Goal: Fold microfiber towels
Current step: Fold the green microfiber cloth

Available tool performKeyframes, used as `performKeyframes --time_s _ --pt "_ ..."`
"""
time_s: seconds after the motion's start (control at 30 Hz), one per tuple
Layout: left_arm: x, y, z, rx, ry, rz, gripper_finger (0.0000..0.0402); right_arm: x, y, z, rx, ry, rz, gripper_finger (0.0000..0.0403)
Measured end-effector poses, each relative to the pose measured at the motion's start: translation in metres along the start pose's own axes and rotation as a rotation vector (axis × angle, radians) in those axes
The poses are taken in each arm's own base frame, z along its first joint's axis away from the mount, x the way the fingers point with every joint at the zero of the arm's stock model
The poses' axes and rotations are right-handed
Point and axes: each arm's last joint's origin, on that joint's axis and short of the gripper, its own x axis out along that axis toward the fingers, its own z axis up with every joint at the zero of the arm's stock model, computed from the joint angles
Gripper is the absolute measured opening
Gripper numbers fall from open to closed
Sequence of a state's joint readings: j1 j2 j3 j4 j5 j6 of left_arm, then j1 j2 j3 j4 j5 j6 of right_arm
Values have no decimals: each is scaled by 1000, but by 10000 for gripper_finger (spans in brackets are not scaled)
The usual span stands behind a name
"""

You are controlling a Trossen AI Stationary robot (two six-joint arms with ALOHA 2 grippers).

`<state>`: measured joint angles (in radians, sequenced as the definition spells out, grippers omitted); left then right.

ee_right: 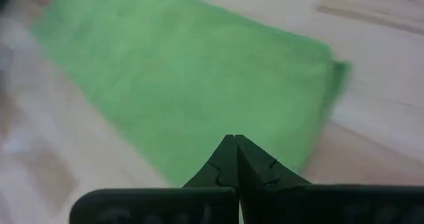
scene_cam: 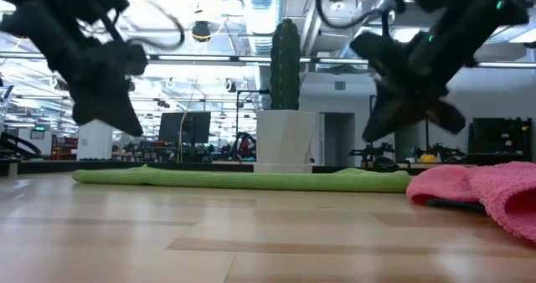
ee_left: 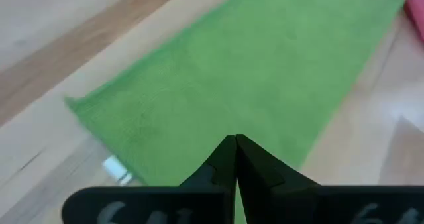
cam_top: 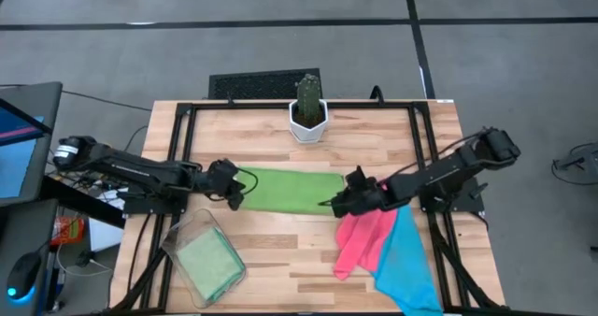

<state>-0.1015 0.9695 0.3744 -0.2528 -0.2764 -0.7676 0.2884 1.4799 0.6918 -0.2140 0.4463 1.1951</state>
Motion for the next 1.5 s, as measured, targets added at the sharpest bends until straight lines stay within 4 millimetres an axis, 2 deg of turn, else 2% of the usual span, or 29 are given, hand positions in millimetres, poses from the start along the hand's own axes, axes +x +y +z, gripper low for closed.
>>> performKeyframes --time_s 0.2,0.33,0.57,0.77,0.93,1.1,1.17,1.3,1.4,1.5 --pt "24 16 -7 -46 -30 38 0 19 -26 4 57 -22 -53 17" --pt "35 23 -7 -44 -2 81 0 31 -37 6 90 -29 -73 14" --pt "50 33 -8 -27 59 152 0 55 -44 6 134 18 -90 18" --pt "56 43 1 6 66 160 0 60 -53 24 142 3 -88 16" --pt "53 53 6 34 106 192 0 56 -70 42 133 16 -156 20" --pt "50 60 17 29 95 218 0 49 -78 58 129 17 -134 18" --pt "48 59 22 27 102 200 0 43 -73 65 137 -1 -87 18" --pt "41 51 36 41 105 146 0 19 -57 74 101 -63 37 21" --pt "33 45 47 55 95 135 0 3 -43 69 68 -95 116 17" --pt "25 40 53 27 74 87 0 -2 -34 52 47 -87 136 13"
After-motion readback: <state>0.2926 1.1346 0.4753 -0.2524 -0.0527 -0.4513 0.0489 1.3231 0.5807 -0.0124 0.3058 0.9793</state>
